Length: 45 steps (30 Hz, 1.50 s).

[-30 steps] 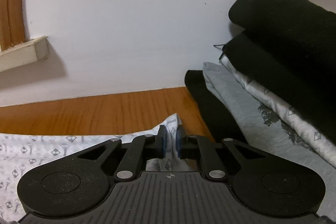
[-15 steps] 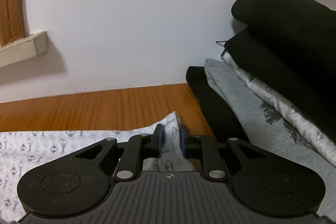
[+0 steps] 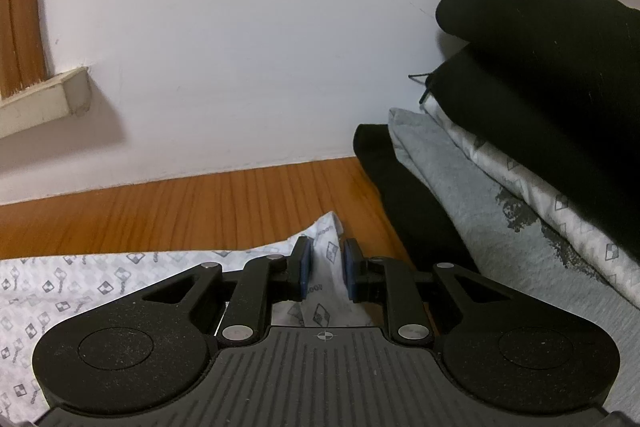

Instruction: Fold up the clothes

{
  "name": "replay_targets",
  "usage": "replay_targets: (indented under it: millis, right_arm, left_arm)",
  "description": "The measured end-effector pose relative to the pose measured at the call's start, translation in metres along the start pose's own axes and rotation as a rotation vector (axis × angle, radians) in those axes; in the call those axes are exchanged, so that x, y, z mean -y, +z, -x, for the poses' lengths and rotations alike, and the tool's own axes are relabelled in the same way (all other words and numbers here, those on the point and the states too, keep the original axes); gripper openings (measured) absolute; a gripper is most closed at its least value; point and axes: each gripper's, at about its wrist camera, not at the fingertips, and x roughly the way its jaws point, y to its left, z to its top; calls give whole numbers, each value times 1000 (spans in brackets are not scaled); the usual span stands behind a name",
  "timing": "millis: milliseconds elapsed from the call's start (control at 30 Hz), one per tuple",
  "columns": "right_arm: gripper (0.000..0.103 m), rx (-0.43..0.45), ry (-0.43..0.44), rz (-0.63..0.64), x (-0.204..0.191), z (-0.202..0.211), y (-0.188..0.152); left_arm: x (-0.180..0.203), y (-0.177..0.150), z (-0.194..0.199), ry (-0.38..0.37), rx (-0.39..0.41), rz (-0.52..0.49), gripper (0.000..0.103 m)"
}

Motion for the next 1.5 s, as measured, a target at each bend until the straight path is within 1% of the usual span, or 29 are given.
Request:
replay_targets:
  millis: [67,100,133,167,233,267,367,400,467,500,533,600,633,700,800,867,900,967,1000,1033,1067,1100,1133,1167,1233,1300,1333,1467,1500]
  right_arm:
    - [20,0,-1,0,-1,0,0]
    - [20,0,-2,0,-2,0,0]
    - [20,0,-2,0,-2,0,0]
    - [20,0,-2,1,-3,0,0]
    - [20,0,-3,3,-4,-1,0]
    - [20,0,-4,5,-4,-1,0]
    - [20,0,-5,7,-3,-1,0]
    - [20,0,-4,7,-3,-1,-1]
    - [20,0,-4,7,-2,-1,-1]
    - [20,0,-5,8,-2,-1,-1]
    - [20,0,-5,9,-1,-1,-2]
    - [20,0,-5,9,-1,-1,-2]
    - [20,0,-5,8,-1,-1,-2]
    - [20,1,-4,7,-1,0,-3]
    - [20,1,-5,6,-2,0,-3]
    - [20,1,-5,6,-2,0,-3]
    - [21,1,-4,7,-2,-1,-3]
    - [21,1,-3,8,-2,-2,-2]
    - [21,1,-3,8,-2,-2,-2]
    - [21,1,-4,9,-2,-2,-2]
    - [21,1,-4,9,-2,-2,-2]
    - [21,1,-4,9,-2,-2,-2]
    - [21,1,-4,8,-2,-2,-2]
    - [21,1,-4,9,-2,-3,-1]
    - [21,1,-9,4,-2,2,-4]
    - [21,1,-6,2,-1,1,-4]
    - [21,0,-5,1,-1,1,-4]
    - [21,0,-3,2,-1,0,-3]
    - [22,0,-6,4,-1,0,-3]
  left_arm:
    - [-2,0,1,-2,18,15,38]
    - [-3,0,2,-2,28,21,9]
    - [-4,3,5,10,48,28,1]
    - [-6,6,9,36,84,35,1]
    - [-11,15,19,141,176,89,1]
    - [-13,19,21,207,197,110,0]
    - [-12,25,11,311,138,77,3]
    - [-15,25,9,309,115,97,7]
    - [-20,20,13,329,107,136,23]
    - [-23,18,15,339,103,155,42]
    - [-26,13,24,347,117,173,54]
    - [-35,4,43,366,136,206,58]
    - [-39,0,52,375,146,222,65]
    - [-50,-13,65,421,133,240,72]
    - [-65,-26,72,489,74,223,72]
    - [-67,-32,68,520,45,165,72]
    - [-71,-32,64,524,30,161,72]
    - [-80,-34,55,521,6,172,65]
    - [-84,-35,52,518,-2,186,52]
    - [-88,-36,48,515,-9,200,34]
    - [-91,-37,46,503,-9,207,28]
    - [-94,-38,45,490,-9,213,20]
    - [-94,-37,44,504,-1,208,14]
    - [-95,-35,44,545,8,211,11]
    - [-100,-31,47,618,43,244,11]
    - [-107,-28,51,601,78,298,13]
    - [-108,-26,51,599,73,305,20]
    - [-92,-18,48,683,78,265,39]
    - [-86,-16,49,669,92,265,51]
